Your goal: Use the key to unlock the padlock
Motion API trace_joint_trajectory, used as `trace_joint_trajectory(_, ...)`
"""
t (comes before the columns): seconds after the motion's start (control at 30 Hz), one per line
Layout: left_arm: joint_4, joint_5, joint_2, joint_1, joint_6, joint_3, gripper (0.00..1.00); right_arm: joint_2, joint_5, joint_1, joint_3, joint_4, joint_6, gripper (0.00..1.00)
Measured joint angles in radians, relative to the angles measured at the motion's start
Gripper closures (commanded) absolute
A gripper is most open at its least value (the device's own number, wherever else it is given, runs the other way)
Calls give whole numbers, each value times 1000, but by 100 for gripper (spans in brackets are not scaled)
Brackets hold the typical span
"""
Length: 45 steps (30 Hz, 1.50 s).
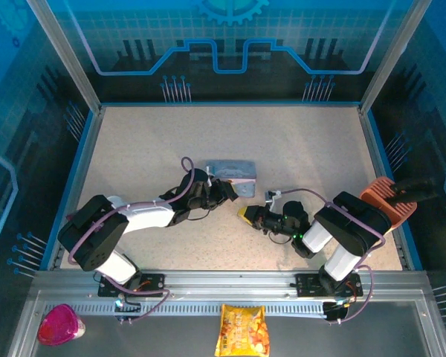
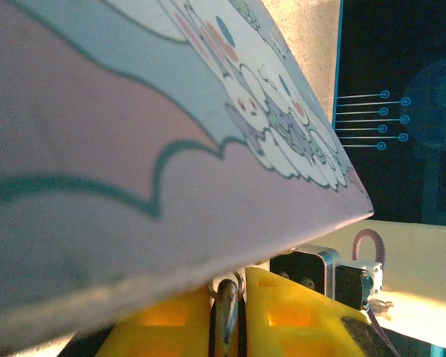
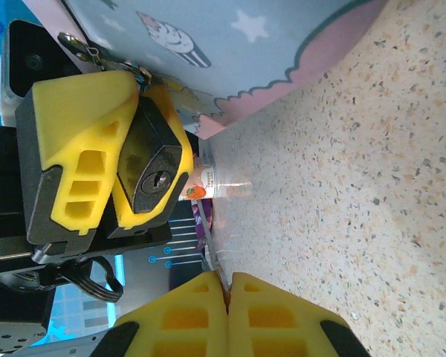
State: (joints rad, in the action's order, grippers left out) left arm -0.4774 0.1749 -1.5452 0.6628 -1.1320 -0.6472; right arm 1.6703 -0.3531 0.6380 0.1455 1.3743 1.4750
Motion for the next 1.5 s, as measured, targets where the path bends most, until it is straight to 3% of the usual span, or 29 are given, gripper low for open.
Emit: trace_joint_trajectory(1.5, -25, 7, 40, 6, -19, 49, 94, -26, -48, -11, 12, 10, 29, 100)
